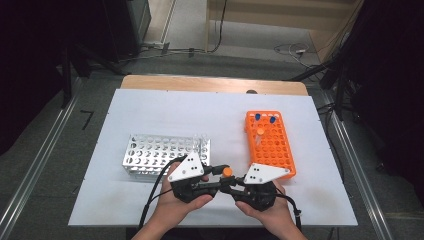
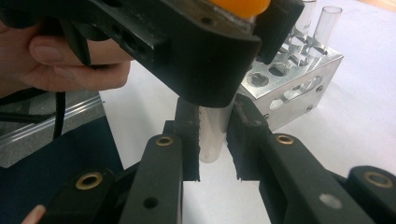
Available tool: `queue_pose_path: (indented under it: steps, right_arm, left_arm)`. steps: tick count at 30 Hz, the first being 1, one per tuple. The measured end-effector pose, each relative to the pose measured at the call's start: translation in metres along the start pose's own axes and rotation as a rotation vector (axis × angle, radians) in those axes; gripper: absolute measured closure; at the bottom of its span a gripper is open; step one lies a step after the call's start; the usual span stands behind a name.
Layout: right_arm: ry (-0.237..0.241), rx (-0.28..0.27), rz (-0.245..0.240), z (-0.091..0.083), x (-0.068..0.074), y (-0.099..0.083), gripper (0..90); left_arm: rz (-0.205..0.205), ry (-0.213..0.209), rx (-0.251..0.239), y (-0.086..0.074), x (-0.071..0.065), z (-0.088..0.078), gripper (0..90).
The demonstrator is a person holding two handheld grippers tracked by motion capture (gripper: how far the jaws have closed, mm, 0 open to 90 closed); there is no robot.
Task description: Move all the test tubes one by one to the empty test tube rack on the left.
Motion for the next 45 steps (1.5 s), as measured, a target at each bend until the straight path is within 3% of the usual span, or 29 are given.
queue_pose_path:
  steps: [3, 12, 21, 27, 32, 45]
  right_arm:
    - [0.004, 0.004, -0.002, 0.001, 0.000, 0.000, 72.7]
    - [0.011, -0.006, -0.001, 0.000, 0.000, 0.000, 72.2]
    - [0.002, -0.058, -0.007, -0.007, -0.006, -0.002, 46.6]
    - [-0.030, -0.067, 0.020, -0.016, -0.021, -0.007, 27.6]
    - [-0.089, -0.064, 0.061, -0.026, -0.038, -0.014, 16.6]
    - [-0.164, -0.068, 0.113, -0.053, -0.069, -0.033, 8.5]
  left_arm:
    - [0.006, -0.001, 0.002, 0.000, -0.001, 0.000, 69.1]
    - [0.020, 0.006, -0.006, 0.001, -0.002, 0.000, 70.3]
    - [0.009, 0.037, -0.024, 0.005, 0.005, -0.008, 70.5]
    - [-0.006, 0.068, -0.035, 0.005, 0.012, -0.016, 70.5]
    - [-0.008, 0.097, -0.038, 0.006, 0.018, -0.024, 70.5]
    - [-0.033, 0.175, -0.079, 0.010, 0.038, -0.050, 70.5]
Point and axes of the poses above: each handheld gripper's, and its own axes: z roughly forward along the jaws, y roughly out of its top, x roughly to its left, the point moved 2 cm from there along z, roughly forward along the jaws, and after that the axes turned 14 degrees about -y, right-handed, at the moved point
